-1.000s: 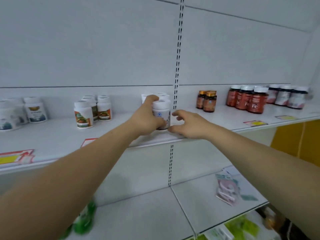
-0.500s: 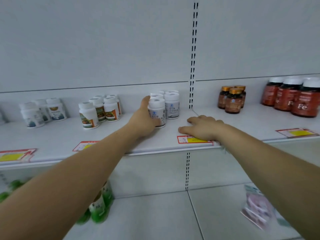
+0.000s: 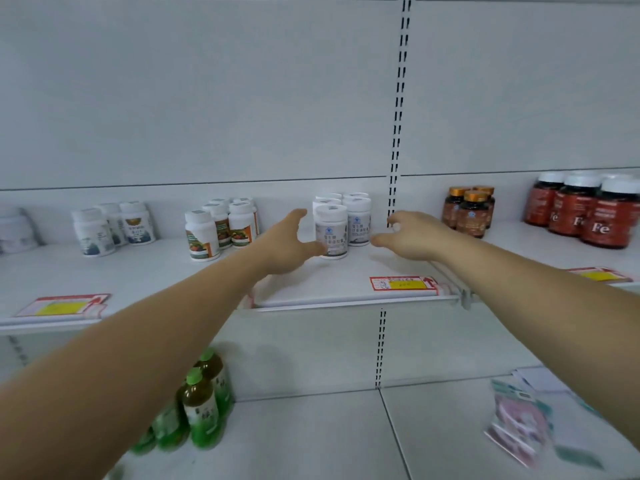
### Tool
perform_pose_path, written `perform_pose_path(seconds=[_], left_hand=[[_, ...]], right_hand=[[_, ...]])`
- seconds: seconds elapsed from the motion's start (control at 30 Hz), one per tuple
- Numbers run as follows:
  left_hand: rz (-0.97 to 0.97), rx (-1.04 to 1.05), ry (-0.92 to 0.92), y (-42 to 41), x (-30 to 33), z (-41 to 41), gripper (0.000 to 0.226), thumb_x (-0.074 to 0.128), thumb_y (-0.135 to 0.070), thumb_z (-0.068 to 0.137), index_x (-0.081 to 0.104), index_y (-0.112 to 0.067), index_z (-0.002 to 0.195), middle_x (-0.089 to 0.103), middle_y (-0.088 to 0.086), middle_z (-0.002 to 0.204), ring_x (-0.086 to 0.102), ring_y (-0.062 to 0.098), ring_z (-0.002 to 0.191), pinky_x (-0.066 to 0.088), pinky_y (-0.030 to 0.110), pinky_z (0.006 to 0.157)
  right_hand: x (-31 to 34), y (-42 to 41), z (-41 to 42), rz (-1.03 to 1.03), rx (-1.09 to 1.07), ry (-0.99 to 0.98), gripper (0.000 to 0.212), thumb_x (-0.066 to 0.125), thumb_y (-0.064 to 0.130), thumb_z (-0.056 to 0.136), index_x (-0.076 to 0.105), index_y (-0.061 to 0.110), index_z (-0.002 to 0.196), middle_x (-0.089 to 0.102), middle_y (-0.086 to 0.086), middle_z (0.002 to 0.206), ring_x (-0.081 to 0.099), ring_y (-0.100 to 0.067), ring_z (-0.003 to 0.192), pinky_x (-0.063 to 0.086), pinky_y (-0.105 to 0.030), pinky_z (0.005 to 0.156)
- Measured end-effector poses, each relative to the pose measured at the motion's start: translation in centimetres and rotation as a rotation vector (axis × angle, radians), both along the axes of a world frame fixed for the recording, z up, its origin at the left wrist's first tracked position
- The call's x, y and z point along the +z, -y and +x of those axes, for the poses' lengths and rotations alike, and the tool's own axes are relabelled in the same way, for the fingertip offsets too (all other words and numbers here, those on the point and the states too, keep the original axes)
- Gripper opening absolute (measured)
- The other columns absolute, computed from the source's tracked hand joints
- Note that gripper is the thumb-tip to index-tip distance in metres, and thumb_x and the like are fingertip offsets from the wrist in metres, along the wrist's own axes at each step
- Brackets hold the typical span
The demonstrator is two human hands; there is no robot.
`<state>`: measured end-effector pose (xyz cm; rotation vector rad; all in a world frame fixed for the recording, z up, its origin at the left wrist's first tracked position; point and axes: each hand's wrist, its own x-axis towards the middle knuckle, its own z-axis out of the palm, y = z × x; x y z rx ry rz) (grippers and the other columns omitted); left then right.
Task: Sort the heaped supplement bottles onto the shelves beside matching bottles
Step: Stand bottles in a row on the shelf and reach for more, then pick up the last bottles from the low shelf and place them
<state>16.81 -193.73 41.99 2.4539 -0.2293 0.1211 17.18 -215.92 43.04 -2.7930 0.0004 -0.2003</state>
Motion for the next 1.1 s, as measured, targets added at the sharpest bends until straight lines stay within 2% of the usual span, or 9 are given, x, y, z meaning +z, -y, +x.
perform_pose_path(seconds=[0.13,0.23,0.3,0.5,0.7,0.83,0.93,1.1], left_hand=[[0.165,-0.033,0.013,-6.6,1.0,-4.4,0.067,0.058,-0.050,0.087,0.030,-0.031,0.145,0.036,-0.001,0.149,0.040,0.020,0.132,0.029,0.030,0.105],[0.271,-0.006,0.041,-13.5,1.6,-8.1,0.066,0.056,-0.052,0.087,0.031,-0.031,0.145,0.036,-0.002,0.149,0.040,0.021,0.132,0.031,0.030,0.102],[0.319,0.015,0.036,-18.9,1.7,-10.7,0.066,0.054,-0.053,0.088,0.030,-0.031,0.145,0.032,-0.004,0.152,0.036,0.020,0.135,0.029,0.033,0.106],[0.321,0.170,-0.010,-36.8,0.1,-18.5,0.064,0.056,-0.052,0.087,0.032,-0.033,0.144,0.031,-0.004,0.152,0.036,0.018,0.135,0.029,0.031,0.106],[0.282,0.335,-0.104,-52.5,-3.0,-24.3,0.062,0.058,-0.046,0.088,0.033,-0.031,0.143,0.032,-0.004,0.152,0.033,0.016,0.136,0.027,0.031,0.108],[0.304,0.438,-0.168,-61.4,-5.2,-25.4,0.062,0.057,-0.046,0.088,0.032,-0.032,0.144,0.033,-0.004,0.151,0.037,0.017,0.133,0.030,0.029,0.106],[0.307,0.510,-0.189,-68.0,-6.4,-25.0,0.063,0.057,-0.045,0.089,0.032,-0.029,0.144,0.033,-0.003,0.151,0.035,0.016,0.134,0.029,0.028,0.107],[0.291,0.619,-0.228,-79.8,-7.2,-24.4,0.064,0.058,-0.045,0.089,0.032,-0.025,0.145,0.032,0.000,0.152,0.033,0.019,0.137,0.026,0.030,0.110]], right_hand=[[3.1,-6.6,-1.4,-0.037,0.055,0.160,0.068,0.055,0.059,0.082,0.044,0.021,0.138,0.046,-0.005,0.143,0.046,-0.027,0.126,0.039,-0.032,0.093],[4.2,-14.9,-2.9,-0.041,0.152,0.153,0.070,0.055,0.058,0.085,0.041,0.020,0.142,0.040,-0.004,0.148,0.040,-0.025,0.132,0.036,-0.032,0.099],[4.2,-21.5,-4.0,-0.057,0.236,0.163,0.066,0.053,0.057,0.086,0.044,0.018,0.139,0.044,-0.005,0.145,0.043,-0.026,0.129,0.037,-0.032,0.096],[3.8,-42.8,-7.2,-0.017,0.461,0.173,0.066,0.053,0.060,0.083,0.045,0.022,0.137,0.049,-0.001,0.140,0.047,-0.023,0.123,0.039,-0.031,0.089],[3.0,-61.3,-10.9,-0.026,0.716,0.127,0.068,0.053,0.058,0.087,0.040,0.021,0.142,0.042,0.000,0.148,0.042,-0.023,0.131,0.036,-0.032,0.097],[2.2,-72.2,-11.9,-0.032,0.862,0.121,0.058,0.054,0.054,0.089,0.049,0.018,0.134,0.053,-0.005,0.137,0.050,-0.024,0.120,0.039,-0.032,0.094],[1.3,-80.1,-11.6,-0.024,0.949,0.124,0.070,0.052,0.058,0.088,0.039,0.019,0.144,0.042,-0.004,0.147,0.044,-0.024,0.129,0.037,-0.033,0.100],[0.3,-92.4,-11.3,-0.037,1.078,0.128,0.069,0.051,0.056,0.091,0.034,0.019,0.146,0.035,-0.006,0.152,0.038,-0.026,0.134,0.034,-0.035,0.103]])
